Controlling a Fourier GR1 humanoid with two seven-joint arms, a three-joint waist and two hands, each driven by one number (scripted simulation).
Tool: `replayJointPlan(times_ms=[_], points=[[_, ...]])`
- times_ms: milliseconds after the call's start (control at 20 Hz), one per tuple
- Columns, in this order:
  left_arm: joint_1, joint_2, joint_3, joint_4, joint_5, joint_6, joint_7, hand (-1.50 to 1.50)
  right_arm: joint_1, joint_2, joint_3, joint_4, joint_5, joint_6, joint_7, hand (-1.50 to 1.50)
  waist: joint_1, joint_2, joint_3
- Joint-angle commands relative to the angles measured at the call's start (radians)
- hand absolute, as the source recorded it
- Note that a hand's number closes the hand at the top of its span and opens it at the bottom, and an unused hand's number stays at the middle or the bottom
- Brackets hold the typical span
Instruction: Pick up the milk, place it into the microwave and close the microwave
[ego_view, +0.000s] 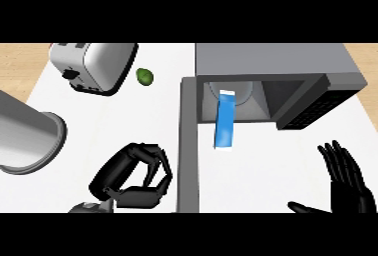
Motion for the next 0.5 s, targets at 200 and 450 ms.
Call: replayJointPlan(times_ms=[200,450], points=[[-0.232,0.000,-0.336,0.253,-0.049,0.322,-0.017,1.50,0.028,-0.027,-0.008,-0.119,0.024,-0.010,0.041,-1.50,-0.006,0.003,0.000],[-0.359,0.000,-0.428,0.458,0.012,0.427,-0.013,1.50,0.073,-0.059,-0.054,-0.184,-0.021,0.046,0.040,-1.50,-0.008,0.004,0.000]])
